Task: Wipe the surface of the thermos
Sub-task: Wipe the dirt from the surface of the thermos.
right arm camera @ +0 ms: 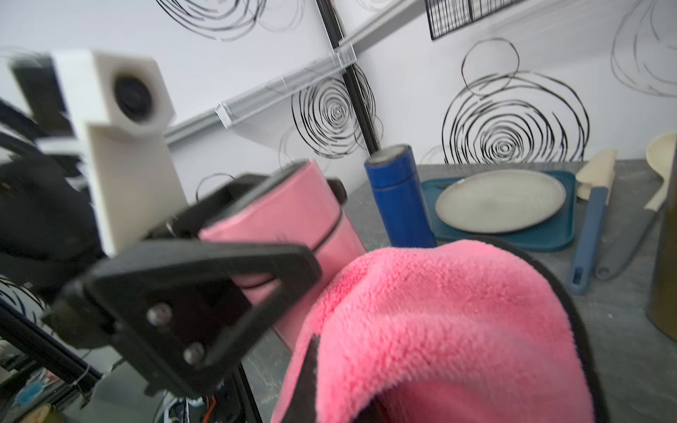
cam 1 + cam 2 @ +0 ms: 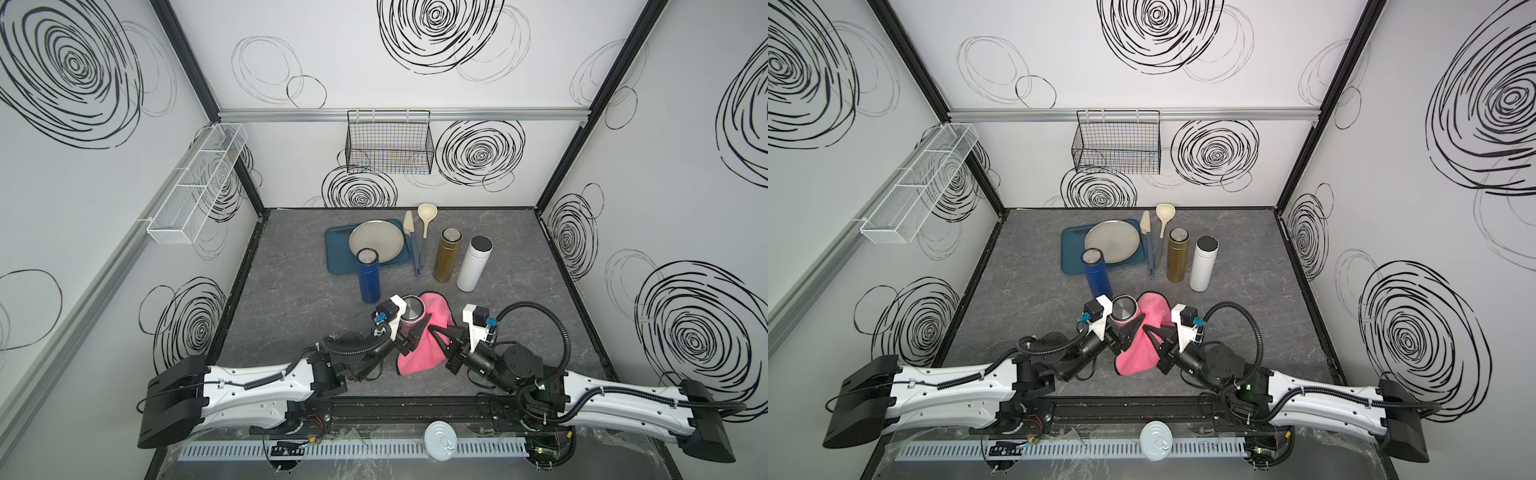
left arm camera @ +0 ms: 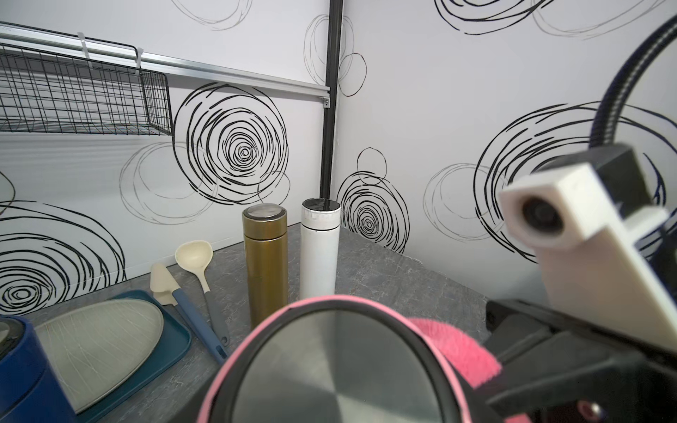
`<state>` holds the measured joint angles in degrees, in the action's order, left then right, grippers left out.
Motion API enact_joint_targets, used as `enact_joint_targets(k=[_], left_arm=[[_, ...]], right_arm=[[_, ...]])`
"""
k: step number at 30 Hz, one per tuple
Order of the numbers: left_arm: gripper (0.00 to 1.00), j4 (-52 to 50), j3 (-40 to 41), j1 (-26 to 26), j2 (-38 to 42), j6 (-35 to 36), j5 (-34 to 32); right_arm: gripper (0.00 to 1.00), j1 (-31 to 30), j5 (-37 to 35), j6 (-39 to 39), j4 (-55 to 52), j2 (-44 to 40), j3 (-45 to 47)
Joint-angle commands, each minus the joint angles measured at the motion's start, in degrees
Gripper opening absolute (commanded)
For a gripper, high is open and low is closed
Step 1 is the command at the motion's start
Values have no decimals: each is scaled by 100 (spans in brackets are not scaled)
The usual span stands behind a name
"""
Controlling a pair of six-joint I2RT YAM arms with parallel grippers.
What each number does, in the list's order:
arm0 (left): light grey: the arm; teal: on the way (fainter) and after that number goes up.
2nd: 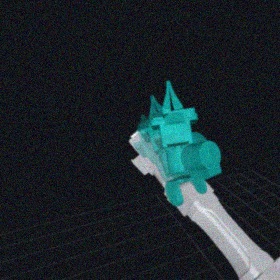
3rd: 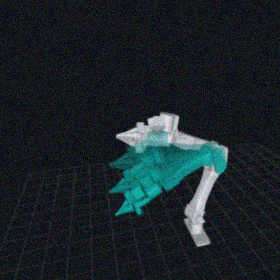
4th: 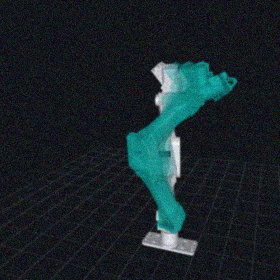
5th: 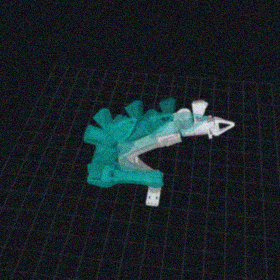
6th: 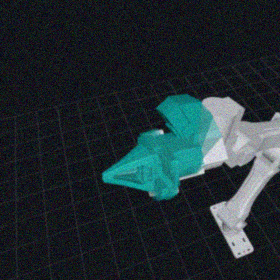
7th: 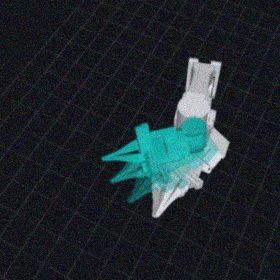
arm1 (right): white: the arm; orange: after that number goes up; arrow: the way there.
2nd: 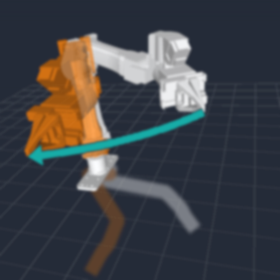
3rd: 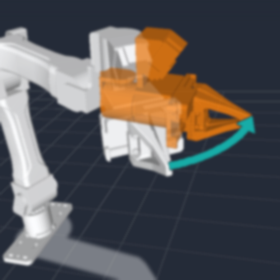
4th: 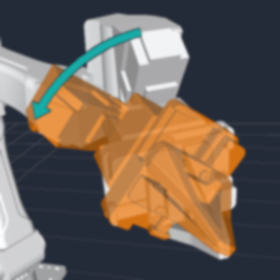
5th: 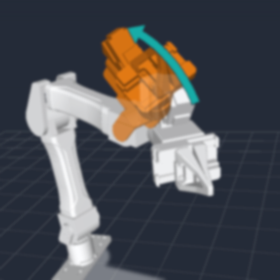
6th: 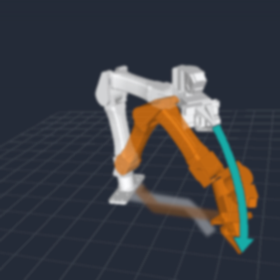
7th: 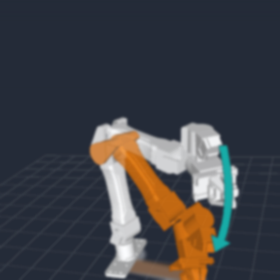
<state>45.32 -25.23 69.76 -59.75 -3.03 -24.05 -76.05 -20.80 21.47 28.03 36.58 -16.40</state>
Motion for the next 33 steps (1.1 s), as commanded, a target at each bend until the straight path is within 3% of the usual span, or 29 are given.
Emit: enact_joint_targets(k=[1, 8, 14, 19, 22, 28, 33], left_arm=[[0, 733, -225, 60, 35, -39, 173], [0, 782, -166, 80, 113, -20, 229], [0, 764, -184, 116, 167, 30, 268], [0, 707, -157, 167, 287, 107, 340], [0, 646, -157, 199, 366, 177, 340], [0, 711, -88, 220, 437, 280, 443], [0, 778, -104, 225, 317, 336, 554]], right_arm=[[0, -59, -1, -64, 170, 317, -22], [0, -57, -456, 741, 563, 430, 932], [0, -59, -143, 137, 288, -21, 357], [0, -47, 5, -289, 288, 156, -183], [0, -8, 54, -160, 495, 293, -3], [0, 275, 93, 841, 993, 324, 1082], [0, 132, 107, 488, 405, -133, 676]])
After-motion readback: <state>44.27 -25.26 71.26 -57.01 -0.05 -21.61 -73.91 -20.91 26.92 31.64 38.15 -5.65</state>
